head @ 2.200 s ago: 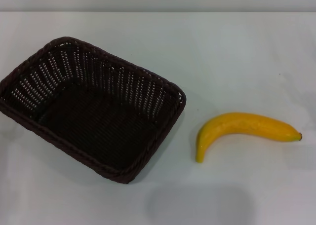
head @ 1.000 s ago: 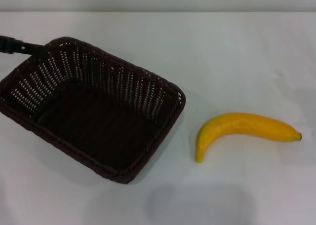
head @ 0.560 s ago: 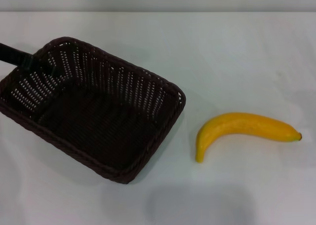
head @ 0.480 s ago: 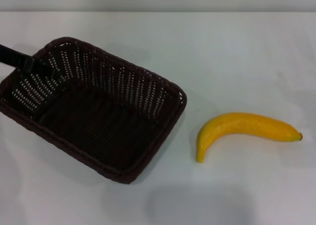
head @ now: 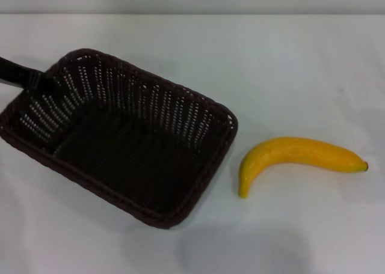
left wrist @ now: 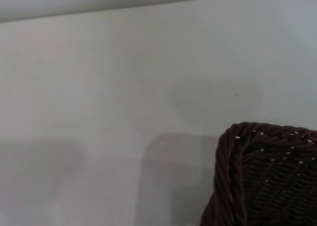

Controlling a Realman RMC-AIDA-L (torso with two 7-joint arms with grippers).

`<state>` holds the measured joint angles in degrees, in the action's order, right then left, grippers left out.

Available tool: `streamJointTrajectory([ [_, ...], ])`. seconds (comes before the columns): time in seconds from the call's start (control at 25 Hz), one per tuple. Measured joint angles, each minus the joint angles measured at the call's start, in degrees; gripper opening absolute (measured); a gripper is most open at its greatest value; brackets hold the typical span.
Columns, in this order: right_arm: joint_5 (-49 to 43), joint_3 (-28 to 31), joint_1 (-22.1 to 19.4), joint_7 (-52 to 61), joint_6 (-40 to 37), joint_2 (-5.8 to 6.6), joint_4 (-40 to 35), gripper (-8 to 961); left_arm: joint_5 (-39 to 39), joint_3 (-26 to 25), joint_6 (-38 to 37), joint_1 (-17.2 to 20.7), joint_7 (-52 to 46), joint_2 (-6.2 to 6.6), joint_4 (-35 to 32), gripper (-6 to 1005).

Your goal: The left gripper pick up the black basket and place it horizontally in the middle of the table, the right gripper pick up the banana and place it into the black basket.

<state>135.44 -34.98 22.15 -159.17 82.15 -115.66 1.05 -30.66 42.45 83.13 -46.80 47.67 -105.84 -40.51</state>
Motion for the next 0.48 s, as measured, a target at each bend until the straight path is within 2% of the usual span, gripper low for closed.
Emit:
streamJointTrajectory([
  [0.24,0.0,0.0,-0.04,0.0,-0.04,0.0,-0.13,858,-0.12,-0.13,1.48,0.03,-1.52,0.43,0.0,298],
  [0.4,0.0,0.0,-0.03,0.0,-0.07,0.0,-0.15,858,-0.34,-1.25,5.67,0.09,-2.06,1.34,0.51,179],
  [0.48,0.0,0.0,-0.04,0.0,-0.07,0.0,-0.09,858,-0.47,-3.71,8.4,0.1,-1.17,1.81,1.05,181],
])
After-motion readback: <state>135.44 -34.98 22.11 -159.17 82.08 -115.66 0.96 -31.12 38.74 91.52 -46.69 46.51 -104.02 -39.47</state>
